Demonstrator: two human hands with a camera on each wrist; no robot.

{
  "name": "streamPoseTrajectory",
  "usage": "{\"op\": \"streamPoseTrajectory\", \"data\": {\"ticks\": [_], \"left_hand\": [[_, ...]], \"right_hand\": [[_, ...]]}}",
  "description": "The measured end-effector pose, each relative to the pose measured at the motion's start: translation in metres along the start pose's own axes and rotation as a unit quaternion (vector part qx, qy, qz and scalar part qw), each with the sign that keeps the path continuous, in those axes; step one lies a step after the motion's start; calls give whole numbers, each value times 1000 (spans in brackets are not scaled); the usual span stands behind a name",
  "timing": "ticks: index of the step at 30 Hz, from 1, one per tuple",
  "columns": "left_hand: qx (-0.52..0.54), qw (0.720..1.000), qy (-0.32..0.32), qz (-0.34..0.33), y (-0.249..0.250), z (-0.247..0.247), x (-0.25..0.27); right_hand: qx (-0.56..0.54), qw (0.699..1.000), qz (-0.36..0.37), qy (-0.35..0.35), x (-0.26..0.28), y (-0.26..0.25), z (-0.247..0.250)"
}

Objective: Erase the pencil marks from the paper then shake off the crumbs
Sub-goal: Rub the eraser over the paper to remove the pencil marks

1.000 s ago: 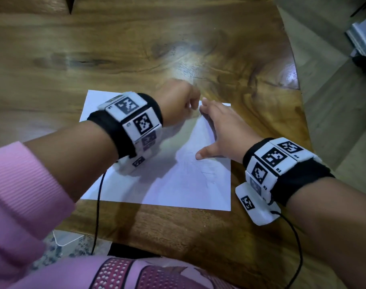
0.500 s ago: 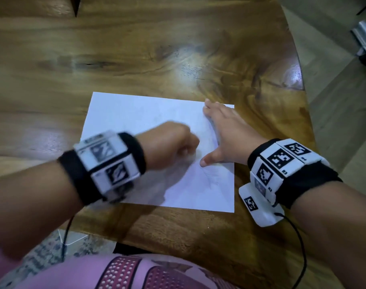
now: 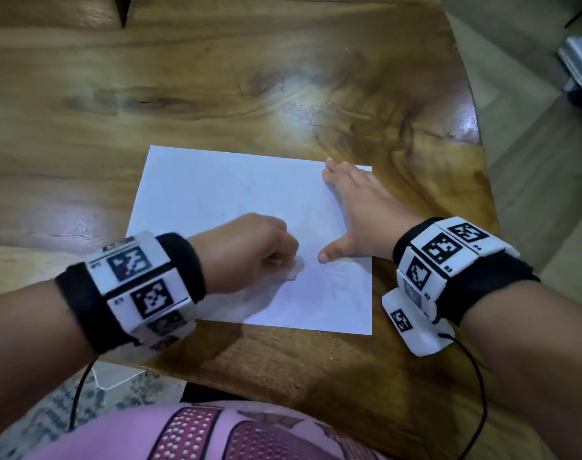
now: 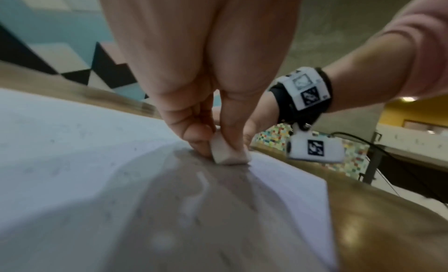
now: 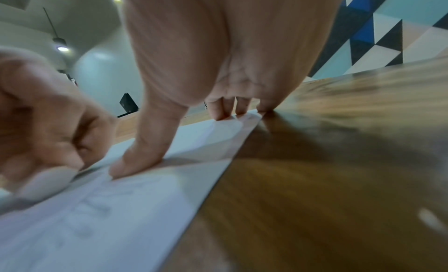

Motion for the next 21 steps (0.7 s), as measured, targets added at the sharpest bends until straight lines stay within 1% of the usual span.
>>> {"op": "streamPoseTrajectory", "data": {"ticks": [1, 2, 4, 5, 6, 7, 9, 11, 12, 13, 14, 16, 17, 18, 19, 21], "left_hand": [[-6, 1000, 18, -3, -1, 8, -7], [-19, 999, 49, 6, -3, 22, -18], [-46, 992, 112, 45, -15, 49, -40], [-50, 989, 130, 51, -19, 56, -47], [-51, 989, 132, 48, -20, 55, -48], [-49, 990, 127, 30, -17, 49, -42], [-36, 996, 77, -20, -7, 26, -17], [-15, 999, 10, -30, -3, 5, 4], [-13, 999, -10, -33, -4, 1, 5], [-18, 999, -1, -41, -3, 5, 0], [-28, 998, 25, -41, -3, 14, -9], [-36, 995, 90, 3, -12, 37, -31], [-35, 993, 112, 19, -16, 45, -39], [-32, 992, 119, 18, -16, 45, -41], [-27, 993, 116, -2, -13, 41, -36], [-16, 997, 64, -41, -4, 20, -13]], "right_hand": [[5, 1000, 1, 1, -1, 0, 0], [10, 1000, 1, 1, -1, -1, 0], [12, 1000, 0, 2, -1, -1, -1], [11, 1000, -1, 2, -1, -1, -1], [9, 1000, -2, -1, -1, -1, -1], [7, 1000, -3, -3, -1, -1, -1], [-2, 1000, -5, -4, 0, 0, 0], [-6, 1000, -4, -4, 1, 0, 0], [-5, 1000, -2, -3, 1, 0, 0], [-3, 1000, -1, -2, 1, -1, 0], [1, 1000, 1, -1, 1, -1, 0], [7, 1000, 2, 1, 0, -2, 0], [8, 1000, 1, 2, 0, -1, 0], [8, 1000, 1, 2, -1, -1, 0], [8, 1000, 1, 0, -1, -2, 0], [4, 1000, -1, -2, 0, -1, 0]]}}
Point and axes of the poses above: each hand's wrist, its own x-axis away from the middle knuckle, its own z-axis out of the back of the hand, y = z × x, the point moved 9 cm from there along -x, towards the middle knuckle, and after that the axes turned 3 degrees about x, right-handed, at the moved point
